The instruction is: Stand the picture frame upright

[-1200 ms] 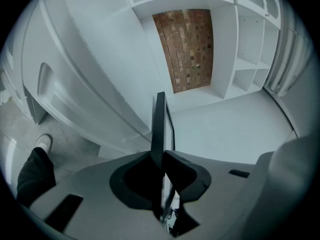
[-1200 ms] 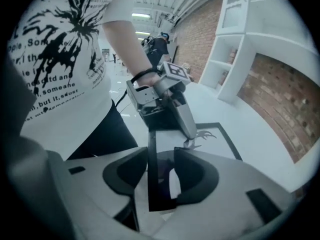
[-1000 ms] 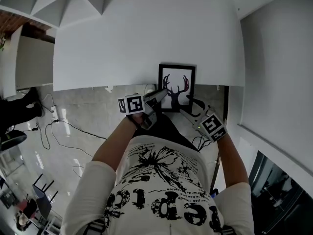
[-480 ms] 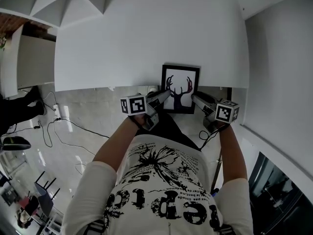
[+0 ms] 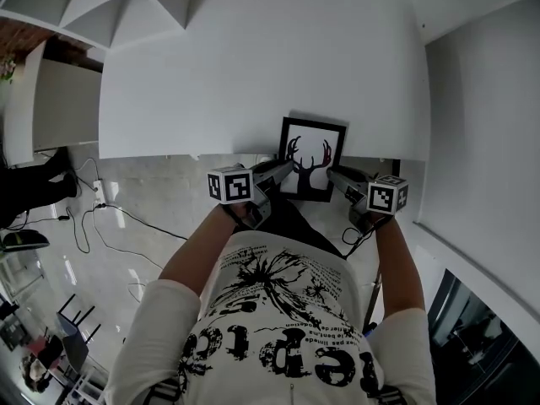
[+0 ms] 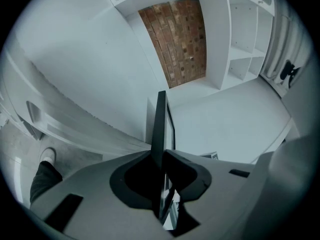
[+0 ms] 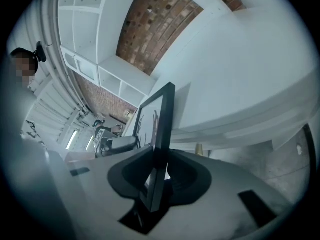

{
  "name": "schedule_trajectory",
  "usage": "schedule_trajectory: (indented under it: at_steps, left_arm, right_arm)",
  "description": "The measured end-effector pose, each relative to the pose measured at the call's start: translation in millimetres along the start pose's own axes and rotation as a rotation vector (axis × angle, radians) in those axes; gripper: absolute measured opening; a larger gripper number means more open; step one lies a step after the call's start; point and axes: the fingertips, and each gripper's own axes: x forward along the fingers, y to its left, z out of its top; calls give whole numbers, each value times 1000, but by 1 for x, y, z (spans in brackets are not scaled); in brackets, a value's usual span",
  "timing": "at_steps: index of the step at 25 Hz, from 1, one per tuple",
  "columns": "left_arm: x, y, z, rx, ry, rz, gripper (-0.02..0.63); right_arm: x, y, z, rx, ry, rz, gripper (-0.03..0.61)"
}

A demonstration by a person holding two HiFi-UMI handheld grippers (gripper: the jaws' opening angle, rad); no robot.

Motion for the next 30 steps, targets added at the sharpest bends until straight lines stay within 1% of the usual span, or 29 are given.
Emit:
schedule_trajectory:
  at_steps: [3,5,7,9,12,18,20,22,25,29,30]
  left_arm:
    - [-6,-3,3,30,-4,2,80]
    - [-12,-9,7,42,-21,-21,78]
    - [-18,-11,12,72,-42,-20,78]
    - [-23,-22,16,96,-65,-20,78]
    - [-30,-51,18,103,-95,-61,78]
    - [-37,-60,16,188,-154,-55,78]
    - [-38,-63,14,225,-174,-43,80]
    - [-40,-68,14,286,-193,-30,80]
    - [-44,-76,14,357,-196,-28,80]
    - [-67,-88,39,442,-235,-9,80]
    - [-67,-88,38,453,-239,-9,81]
  right_arm:
    - [-5,11,5,-2,-24,34,94]
    - [-3,19,10,-17,-44,59,91]
    - [-4,26,15,-36,-57,80,91]
    - [-11,35,19,-55,-61,93,91]
    - [-21,51,27,-86,-60,112,87]
    - [-22,62,29,-166,-57,161,87]
    - [-23,62,29,-197,-59,180,86]
    - [-25,63,29,-231,-63,198,86]
    - [-28,69,31,-321,-70,183,84]
    - [-14,95,51,-403,-74,188,84]
    - [-14,97,52,-416,-78,191,84]
